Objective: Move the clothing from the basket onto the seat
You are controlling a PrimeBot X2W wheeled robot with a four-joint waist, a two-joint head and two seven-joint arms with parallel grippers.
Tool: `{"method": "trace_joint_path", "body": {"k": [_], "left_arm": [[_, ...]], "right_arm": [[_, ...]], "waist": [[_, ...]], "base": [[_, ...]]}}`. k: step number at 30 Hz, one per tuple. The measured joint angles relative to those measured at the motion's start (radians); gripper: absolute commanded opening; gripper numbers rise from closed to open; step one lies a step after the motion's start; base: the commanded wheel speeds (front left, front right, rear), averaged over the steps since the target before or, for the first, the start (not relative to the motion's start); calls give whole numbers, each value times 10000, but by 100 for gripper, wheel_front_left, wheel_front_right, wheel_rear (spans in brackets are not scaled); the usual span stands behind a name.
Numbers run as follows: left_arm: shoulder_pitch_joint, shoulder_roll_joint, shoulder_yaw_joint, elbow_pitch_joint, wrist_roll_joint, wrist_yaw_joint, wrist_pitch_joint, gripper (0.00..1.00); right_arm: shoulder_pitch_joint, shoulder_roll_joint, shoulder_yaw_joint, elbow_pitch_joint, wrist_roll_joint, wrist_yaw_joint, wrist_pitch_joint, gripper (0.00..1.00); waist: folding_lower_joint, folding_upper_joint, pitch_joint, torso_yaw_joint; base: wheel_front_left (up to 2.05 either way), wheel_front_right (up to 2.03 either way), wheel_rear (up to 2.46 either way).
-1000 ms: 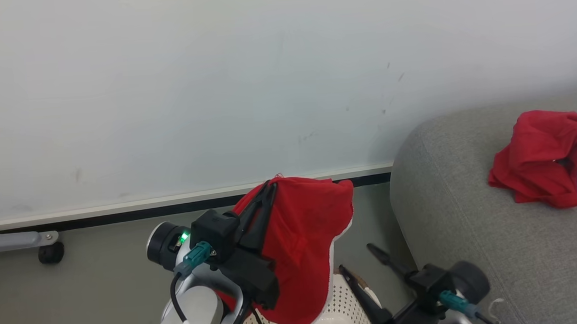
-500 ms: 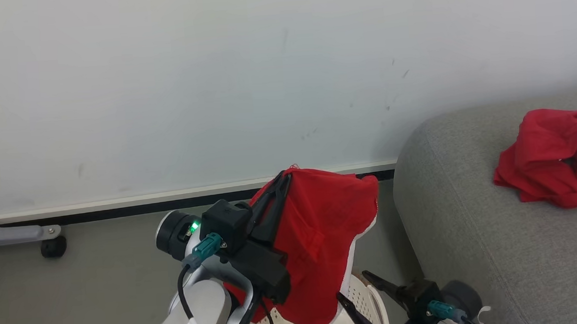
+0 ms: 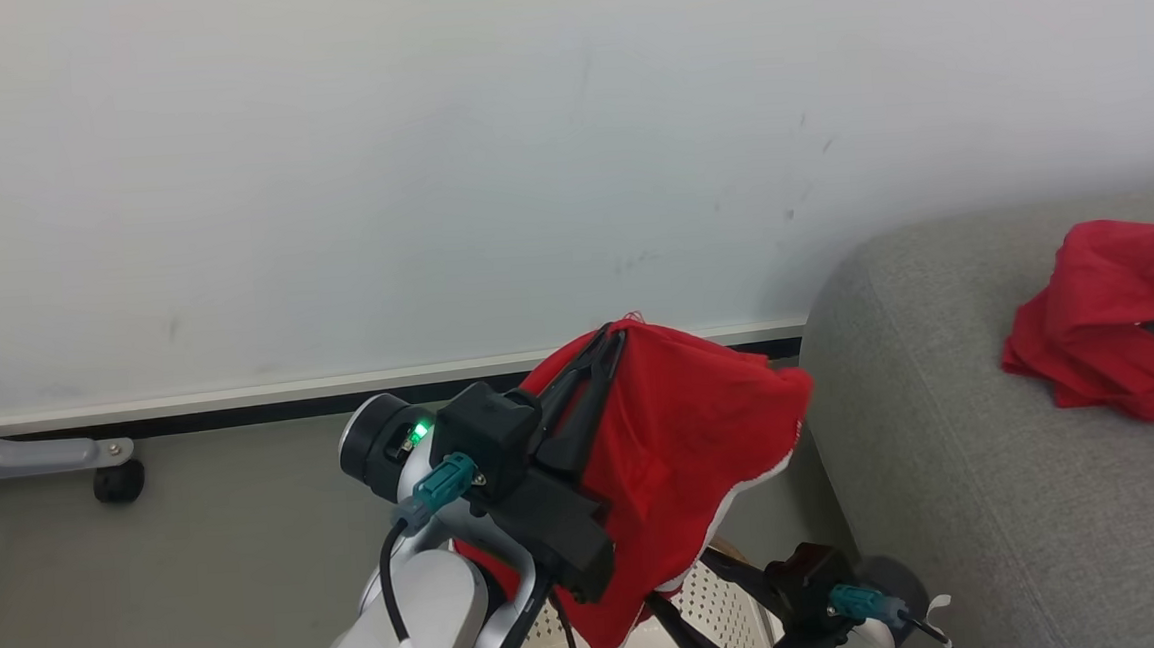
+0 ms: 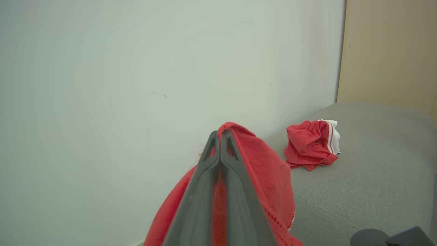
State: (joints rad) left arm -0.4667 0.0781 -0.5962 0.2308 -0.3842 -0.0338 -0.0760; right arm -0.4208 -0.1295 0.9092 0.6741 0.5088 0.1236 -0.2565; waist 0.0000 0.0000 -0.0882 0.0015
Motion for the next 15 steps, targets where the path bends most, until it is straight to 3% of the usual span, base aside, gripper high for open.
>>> {"method": "trace_joint_path", "body": {"k": [12,13,14,15], "left_arm": [[-18,10,-21,-322,8,88,309,0],[-12,25,-17,-322,8,92,316,0],[-5,40,-8,-324,6,140,320,0],[2,61,8,-322,6,173,360,0]], "right_arm": [[-670,-291,1248,-786,901,0,0,100],[-689,-336,1292,-828,991,0,0,51],[-719,-364,1333,-863,1087,0,0,42],[-773,-401,1377,-907,1145,0,0,24]], "waist": [[0,0,69,151],[0,0,77,150],[0,0,85,145],[0,0,92,139]], "base": [[0,0,0],[0,0,0],[0,0,0],[0,0,0]]}}
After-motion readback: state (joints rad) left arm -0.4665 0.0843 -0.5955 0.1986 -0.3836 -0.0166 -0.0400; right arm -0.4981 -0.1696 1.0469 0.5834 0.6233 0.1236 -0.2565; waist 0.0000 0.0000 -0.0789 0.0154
